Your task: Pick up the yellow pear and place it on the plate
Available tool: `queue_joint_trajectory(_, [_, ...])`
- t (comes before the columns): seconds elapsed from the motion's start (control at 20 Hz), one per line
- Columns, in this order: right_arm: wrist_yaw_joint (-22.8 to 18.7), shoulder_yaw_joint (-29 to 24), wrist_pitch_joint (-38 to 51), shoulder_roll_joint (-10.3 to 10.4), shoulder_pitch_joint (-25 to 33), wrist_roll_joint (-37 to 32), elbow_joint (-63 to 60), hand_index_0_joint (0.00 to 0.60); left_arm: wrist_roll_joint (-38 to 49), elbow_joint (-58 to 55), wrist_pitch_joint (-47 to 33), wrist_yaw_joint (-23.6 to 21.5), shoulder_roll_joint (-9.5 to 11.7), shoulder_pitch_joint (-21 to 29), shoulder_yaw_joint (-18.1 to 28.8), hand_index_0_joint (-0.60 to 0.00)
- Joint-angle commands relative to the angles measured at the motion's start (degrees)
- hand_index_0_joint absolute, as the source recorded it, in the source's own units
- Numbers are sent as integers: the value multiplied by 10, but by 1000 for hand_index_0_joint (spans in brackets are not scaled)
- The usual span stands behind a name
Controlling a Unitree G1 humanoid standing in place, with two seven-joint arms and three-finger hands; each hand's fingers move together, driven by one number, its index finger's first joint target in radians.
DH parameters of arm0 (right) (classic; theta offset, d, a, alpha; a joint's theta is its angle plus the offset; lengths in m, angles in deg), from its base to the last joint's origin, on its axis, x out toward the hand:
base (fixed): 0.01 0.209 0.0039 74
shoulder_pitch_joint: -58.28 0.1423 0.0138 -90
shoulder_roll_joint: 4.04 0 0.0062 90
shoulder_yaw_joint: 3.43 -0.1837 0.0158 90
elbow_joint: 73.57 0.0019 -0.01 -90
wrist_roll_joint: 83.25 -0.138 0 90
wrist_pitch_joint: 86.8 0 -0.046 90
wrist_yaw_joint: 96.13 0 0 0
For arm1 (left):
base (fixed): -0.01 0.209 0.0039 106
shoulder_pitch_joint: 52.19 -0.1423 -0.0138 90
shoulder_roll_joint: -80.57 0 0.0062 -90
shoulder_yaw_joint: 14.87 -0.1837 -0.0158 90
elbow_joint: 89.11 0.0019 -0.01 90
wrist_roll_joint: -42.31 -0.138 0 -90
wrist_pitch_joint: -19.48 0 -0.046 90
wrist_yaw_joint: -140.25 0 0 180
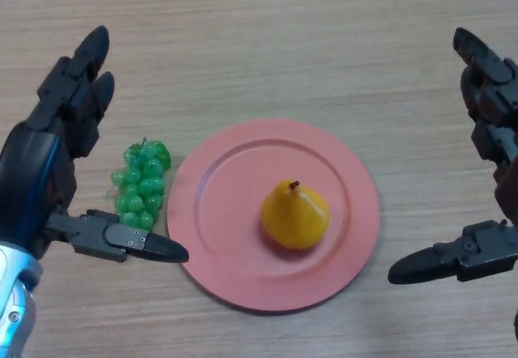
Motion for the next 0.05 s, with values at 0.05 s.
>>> queue_joint_trajectory(0.05, [-18,-17,55,-6,13,-2,41,0,6,-25,-65,-6,13,18,17,0])
